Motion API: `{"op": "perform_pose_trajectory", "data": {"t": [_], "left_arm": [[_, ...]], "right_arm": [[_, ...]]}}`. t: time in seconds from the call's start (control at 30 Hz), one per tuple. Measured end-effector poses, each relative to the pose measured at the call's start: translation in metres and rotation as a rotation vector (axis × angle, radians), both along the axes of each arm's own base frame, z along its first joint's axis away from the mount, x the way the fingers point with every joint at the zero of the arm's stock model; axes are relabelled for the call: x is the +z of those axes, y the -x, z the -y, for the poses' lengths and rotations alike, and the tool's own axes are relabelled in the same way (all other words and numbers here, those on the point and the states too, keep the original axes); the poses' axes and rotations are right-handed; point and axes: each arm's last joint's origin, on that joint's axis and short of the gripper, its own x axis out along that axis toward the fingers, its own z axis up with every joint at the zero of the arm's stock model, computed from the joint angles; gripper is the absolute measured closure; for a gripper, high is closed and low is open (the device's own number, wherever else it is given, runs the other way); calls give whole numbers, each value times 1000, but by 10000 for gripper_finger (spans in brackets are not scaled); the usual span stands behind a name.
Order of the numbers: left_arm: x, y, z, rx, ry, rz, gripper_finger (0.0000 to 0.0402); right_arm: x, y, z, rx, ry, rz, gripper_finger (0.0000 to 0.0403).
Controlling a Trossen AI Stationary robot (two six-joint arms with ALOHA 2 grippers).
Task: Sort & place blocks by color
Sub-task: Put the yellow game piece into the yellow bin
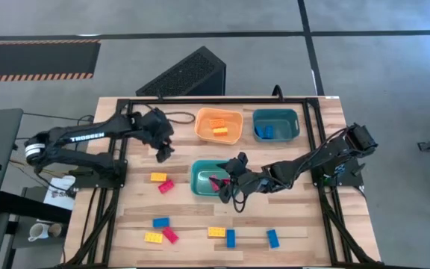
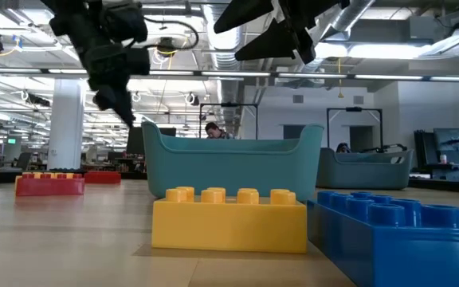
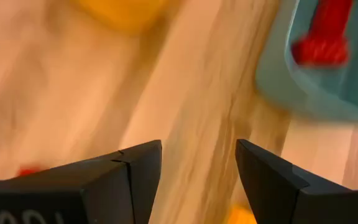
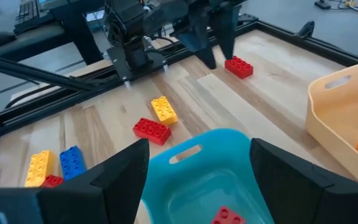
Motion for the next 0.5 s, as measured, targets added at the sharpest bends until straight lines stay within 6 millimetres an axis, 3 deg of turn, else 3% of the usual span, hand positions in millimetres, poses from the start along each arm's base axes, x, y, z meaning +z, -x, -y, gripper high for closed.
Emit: {"op": "perform_pose_trajectory", "data": {"t": [0.5], "left_arm": [[1,17,71,-154,11,-228,197]], "right_arm": [[0,1,-2,14,24,-9,101]]}}
